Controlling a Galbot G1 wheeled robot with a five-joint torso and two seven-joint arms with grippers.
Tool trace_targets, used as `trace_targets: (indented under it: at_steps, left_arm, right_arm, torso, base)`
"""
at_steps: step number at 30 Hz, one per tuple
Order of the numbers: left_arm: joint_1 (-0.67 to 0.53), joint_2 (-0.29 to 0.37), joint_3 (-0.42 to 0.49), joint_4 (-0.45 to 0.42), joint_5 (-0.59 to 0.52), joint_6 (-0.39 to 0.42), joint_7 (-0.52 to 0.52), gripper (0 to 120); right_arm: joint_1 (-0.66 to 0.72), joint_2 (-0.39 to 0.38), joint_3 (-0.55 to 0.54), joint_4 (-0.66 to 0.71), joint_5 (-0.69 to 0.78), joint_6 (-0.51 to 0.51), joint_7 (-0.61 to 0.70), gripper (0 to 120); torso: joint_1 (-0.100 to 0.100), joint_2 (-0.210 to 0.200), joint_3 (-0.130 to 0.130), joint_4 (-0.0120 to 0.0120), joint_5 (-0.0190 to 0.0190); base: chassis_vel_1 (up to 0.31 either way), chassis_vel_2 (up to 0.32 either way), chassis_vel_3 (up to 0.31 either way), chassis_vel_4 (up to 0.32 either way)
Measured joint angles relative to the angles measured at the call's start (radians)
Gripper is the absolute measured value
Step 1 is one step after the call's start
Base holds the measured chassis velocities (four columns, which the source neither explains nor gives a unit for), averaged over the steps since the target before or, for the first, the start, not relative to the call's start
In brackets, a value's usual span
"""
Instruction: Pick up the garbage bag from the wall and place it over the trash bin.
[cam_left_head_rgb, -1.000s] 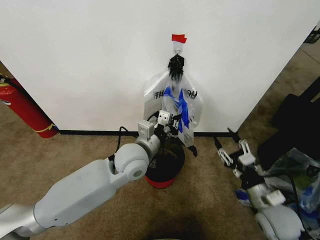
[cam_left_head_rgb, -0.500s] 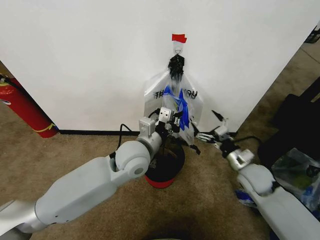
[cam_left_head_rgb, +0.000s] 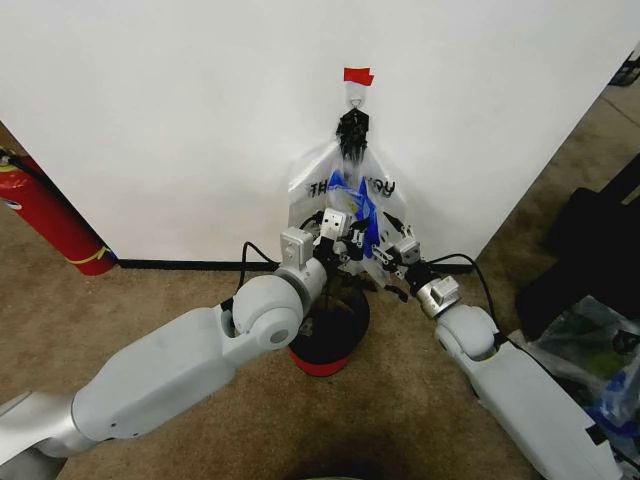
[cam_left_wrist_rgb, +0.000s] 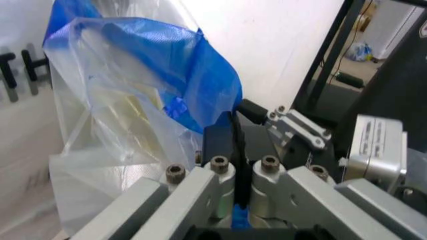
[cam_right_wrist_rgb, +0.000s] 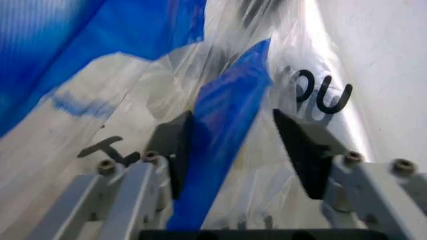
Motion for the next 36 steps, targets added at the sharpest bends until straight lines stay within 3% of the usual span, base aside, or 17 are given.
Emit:
trace_targets:
  at_steps: [5, 7, 9, 12, 26, 36]
  left_arm:
    - [0.008, 0.003, -0.001, 0.000, 0.005, -0.001, 0.000, 0]
    - [0.015, 0.006, -0.008, 0.000, 0.008, -0.003, 0.000, 0]
    - [0.017, 0.008, -0.010, 0.000, 0.009, -0.004, -0.001, 0]
    - [0.038, 0.022, -0.027, -0.010, 0.010, -0.008, -0.001, 0]
    - [0.167, 0.096, -0.150, -0.136, -0.011, -0.021, -0.011, 0]
    - [0.279, 0.187, -0.306, -0.303, -0.090, -0.022, -0.024, 0]
  right_arm:
    - [0.000, -0.001, -0.001, 0.002, -0.002, 0.003, 0.010, 29]
    - [-0.013, -0.003, 0.005, 0.011, -0.001, 0.006, 0.018, 17]
    - [-0.017, -0.004, 0.008, 0.014, -0.001, 0.006, 0.020, 15]
    - [-0.048, -0.005, 0.028, 0.032, 0.010, 0.008, 0.034, 0]
    - [-0.221, -0.035, 0.153, 0.232, 0.073, 0.001, 0.060, 0]
    - [-0.390, -0.064, 0.279, 0.372, 0.099, 0.013, 0.046, 0]
  torso:
    - [0.000, 0.000, 0.000, 0.0001, 0.0000]
    - [0.000, 0.000, 0.000, 0.0001, 0.0000]
    - [0.000, 0.000, 0.000, 0.0000, 0.0000]
    - [0.000, 0.000, 0.000, 0.0000, 0.0000]
    - [0.000, 0.000, 0.000, 0.0002, 0.0000]
    - [0.000, 0.000, 0.000, 0.0001, 0.0000]
  base:
    - [0.000, 0.000, 0.000, 0.000]
    - [0.000, 0.000, 0.000, 0.000]
    - [0.000, 0.000, 0.000, 0.000]
    - [0.000, 0.000, 0.000, 0.000]
    - [0.000, 0.000, 0.000, 0.000]
    - [0.000, 0.000, 0.000, 0.000]
